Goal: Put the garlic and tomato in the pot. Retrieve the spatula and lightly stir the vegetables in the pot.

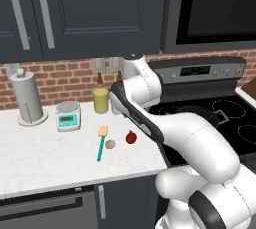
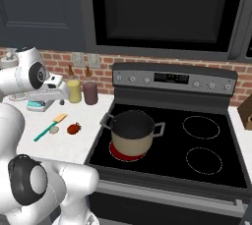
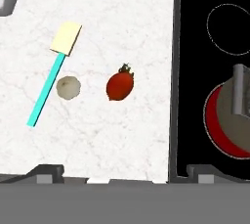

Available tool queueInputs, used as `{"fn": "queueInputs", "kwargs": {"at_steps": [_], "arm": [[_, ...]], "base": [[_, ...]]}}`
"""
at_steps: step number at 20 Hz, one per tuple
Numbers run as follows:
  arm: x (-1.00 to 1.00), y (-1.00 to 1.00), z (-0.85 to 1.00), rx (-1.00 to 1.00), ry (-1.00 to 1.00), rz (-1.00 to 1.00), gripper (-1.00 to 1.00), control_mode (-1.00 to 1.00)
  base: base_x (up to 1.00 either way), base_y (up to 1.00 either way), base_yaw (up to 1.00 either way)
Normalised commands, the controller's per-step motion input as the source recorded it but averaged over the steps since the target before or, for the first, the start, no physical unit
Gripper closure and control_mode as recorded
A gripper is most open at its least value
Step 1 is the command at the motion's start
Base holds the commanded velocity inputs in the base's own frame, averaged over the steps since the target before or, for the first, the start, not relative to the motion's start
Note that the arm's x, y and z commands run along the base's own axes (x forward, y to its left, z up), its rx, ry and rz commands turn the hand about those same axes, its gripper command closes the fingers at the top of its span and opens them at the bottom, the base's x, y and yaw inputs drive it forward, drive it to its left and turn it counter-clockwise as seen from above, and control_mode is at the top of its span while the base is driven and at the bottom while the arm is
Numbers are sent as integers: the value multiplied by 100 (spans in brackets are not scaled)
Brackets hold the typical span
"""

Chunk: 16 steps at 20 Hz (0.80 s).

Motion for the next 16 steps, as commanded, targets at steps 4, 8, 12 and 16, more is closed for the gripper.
{"fn": "queueInputs", "kwargs": {"at_steps": [4, 8, 12, 16], "arm": [[17, 20, -63, -4, 2, 0, -100, -100], [18, 1, -61, -3, 0, -1, -100, -100], [21, 0, -56, -2, 0, -5, -100, -100], [29, 0, -49, 0, 0, -8, -100, -100]], "base": [[0, 0, 0], [0, 0, 0], [0, 0, 0], [0, 0, 0]]}}
